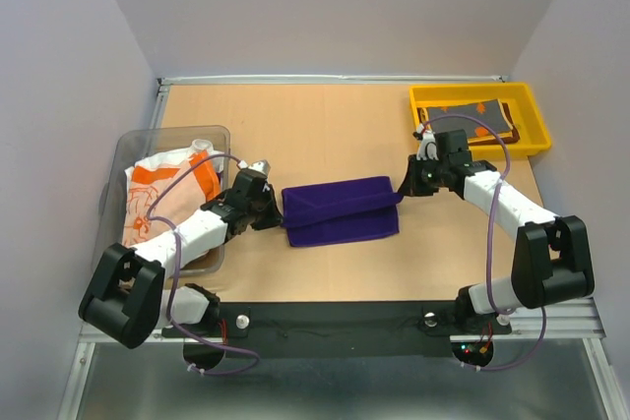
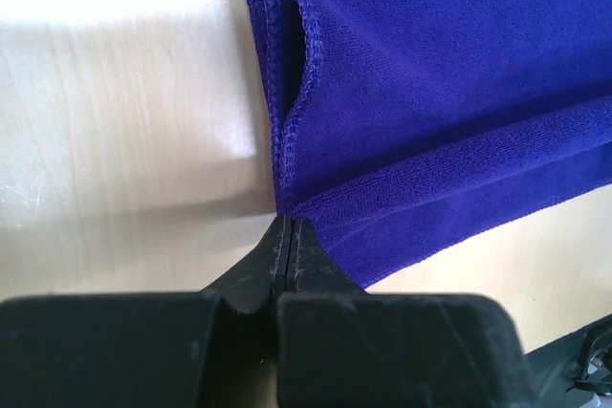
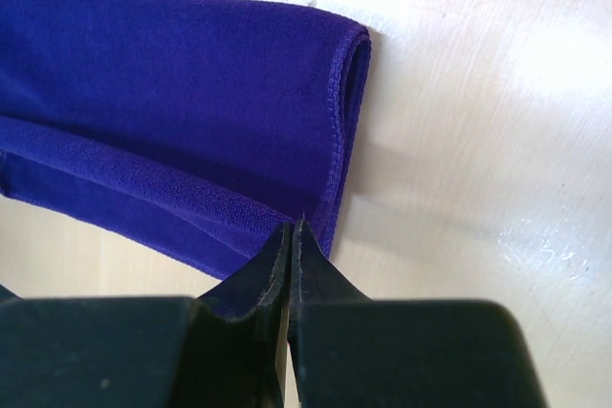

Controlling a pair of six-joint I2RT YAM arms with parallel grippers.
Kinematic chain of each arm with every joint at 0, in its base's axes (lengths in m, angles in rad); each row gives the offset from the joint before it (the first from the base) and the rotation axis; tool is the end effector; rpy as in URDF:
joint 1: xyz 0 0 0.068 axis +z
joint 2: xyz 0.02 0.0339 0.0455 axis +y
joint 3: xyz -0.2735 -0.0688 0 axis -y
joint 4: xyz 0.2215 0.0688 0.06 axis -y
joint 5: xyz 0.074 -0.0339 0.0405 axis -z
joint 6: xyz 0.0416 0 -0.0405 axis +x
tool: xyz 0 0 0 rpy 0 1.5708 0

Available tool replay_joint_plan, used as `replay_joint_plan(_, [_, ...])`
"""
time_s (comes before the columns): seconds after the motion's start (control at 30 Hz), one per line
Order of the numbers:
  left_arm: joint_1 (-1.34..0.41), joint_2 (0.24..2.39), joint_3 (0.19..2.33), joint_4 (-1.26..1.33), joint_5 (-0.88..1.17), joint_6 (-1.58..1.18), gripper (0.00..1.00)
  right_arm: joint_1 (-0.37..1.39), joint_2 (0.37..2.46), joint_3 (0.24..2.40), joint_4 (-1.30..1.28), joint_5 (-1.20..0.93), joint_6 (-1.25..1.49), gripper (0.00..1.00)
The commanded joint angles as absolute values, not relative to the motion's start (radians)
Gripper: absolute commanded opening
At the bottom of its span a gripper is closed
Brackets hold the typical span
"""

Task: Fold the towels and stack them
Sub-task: Fold the towel

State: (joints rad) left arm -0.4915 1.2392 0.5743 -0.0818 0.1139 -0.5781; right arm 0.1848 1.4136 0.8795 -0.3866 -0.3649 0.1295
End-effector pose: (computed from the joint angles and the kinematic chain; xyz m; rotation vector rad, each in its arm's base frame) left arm 0.1978 -0.1113 0.2043 -0.0443 2.4078 -0.6544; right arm 0.2594 0.0636 0.2327 -0.2240 2.4893 0.5861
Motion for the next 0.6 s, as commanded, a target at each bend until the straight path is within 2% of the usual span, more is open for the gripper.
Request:
replay_joint_plan(0.0, [-0.492, 1.193, 0.617, -0.143, 0.075, -0.565, 0.00, 0.181, 1.370, 0.865, -0.399, -0.373, 0.143, 0.01])
replay_joint_plan(0.37, [-0.508, 1.147, 0.650, -0.198, 0.071, -0.558, 0.00, 0.181, 1.307, 0.856, -0.439, -0.393, 0.163, 0.01])
replay_joint_plan(0.57, [-0.514, 1.173, 0.604, -0.186, 0.061, -0.574, 0.00, 0.181, 1.350, 0.815, -0.440, -0.400, 0.186, 0.01])
